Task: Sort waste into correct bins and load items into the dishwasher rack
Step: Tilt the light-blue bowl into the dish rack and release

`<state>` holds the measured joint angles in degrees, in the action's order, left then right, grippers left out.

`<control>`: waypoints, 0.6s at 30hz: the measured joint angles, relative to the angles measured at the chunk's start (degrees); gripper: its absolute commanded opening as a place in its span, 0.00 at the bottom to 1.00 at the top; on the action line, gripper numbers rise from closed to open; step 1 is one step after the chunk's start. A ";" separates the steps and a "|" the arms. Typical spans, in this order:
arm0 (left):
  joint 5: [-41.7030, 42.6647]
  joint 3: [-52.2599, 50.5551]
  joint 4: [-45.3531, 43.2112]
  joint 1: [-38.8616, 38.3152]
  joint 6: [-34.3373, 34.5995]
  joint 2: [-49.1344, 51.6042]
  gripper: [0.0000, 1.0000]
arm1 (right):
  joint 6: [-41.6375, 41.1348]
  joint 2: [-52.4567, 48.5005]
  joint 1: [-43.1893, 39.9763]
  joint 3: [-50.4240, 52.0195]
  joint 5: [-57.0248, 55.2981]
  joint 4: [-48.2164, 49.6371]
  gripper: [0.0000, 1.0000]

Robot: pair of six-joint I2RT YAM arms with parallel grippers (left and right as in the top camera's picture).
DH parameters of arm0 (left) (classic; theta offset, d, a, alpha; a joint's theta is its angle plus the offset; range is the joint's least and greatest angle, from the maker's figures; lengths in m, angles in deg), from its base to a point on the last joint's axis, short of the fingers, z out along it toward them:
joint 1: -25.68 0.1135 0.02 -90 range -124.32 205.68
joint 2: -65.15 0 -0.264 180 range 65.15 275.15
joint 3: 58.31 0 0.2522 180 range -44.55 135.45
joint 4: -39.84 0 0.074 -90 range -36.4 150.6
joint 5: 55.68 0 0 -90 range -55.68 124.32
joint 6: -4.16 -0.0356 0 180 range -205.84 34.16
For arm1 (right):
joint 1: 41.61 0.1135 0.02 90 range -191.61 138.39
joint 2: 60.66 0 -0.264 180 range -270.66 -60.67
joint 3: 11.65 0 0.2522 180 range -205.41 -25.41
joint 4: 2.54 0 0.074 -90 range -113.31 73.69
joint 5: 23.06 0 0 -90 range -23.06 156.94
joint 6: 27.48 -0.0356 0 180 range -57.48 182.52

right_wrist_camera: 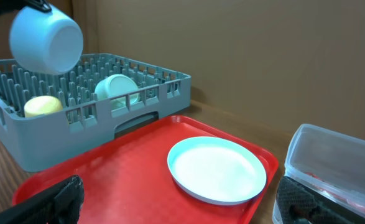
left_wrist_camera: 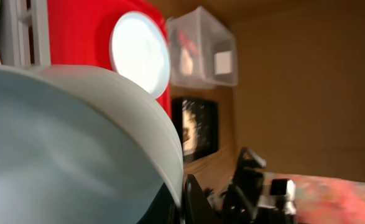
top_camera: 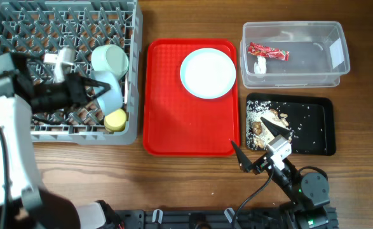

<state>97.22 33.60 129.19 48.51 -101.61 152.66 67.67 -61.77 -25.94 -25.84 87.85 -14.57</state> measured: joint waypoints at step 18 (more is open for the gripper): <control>7.34 -0.35 -8.76 7.37 -9.53 15.37 0.04 | 0.02 -0.02 0.00 0.00 0.00 0.00 1.00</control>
<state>104.56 33.25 120.43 55.88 -111.14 168.02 67.69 -61.79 -25.94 -25.84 87.85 -14.57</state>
